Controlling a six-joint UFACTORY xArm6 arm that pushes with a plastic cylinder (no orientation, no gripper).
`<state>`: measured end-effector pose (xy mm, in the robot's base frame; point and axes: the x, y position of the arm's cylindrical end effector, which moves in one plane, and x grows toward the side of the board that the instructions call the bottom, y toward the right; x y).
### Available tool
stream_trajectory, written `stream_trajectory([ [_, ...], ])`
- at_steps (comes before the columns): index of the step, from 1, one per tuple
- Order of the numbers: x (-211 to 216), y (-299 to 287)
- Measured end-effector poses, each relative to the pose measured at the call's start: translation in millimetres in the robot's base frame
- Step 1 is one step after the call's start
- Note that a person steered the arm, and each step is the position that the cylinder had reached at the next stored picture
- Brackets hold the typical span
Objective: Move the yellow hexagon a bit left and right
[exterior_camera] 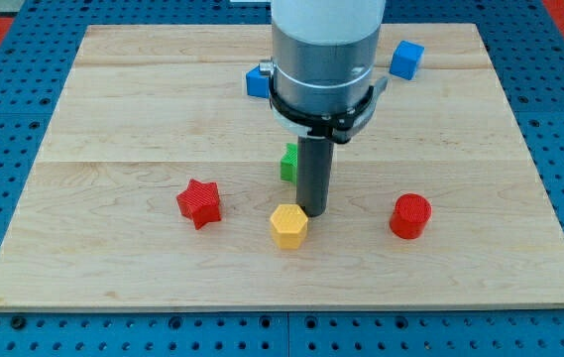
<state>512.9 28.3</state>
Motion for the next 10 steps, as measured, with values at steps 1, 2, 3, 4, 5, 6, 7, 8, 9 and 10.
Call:
stream_trajectory([
  [1, 2.2, -26.1],
  [2, 13.0, -60.6],
  [3, 41.2, -72.3],
  [4, 35.5, -72.3],
  [5, 6.3, -44.1],
  [6, 44.8, 3.3],
  [7, 104.5, 27.4],
  [8, 105.8, 23.5],
  [9, 106.2, 19.9],
  [10, 106.0, 12.4],
])
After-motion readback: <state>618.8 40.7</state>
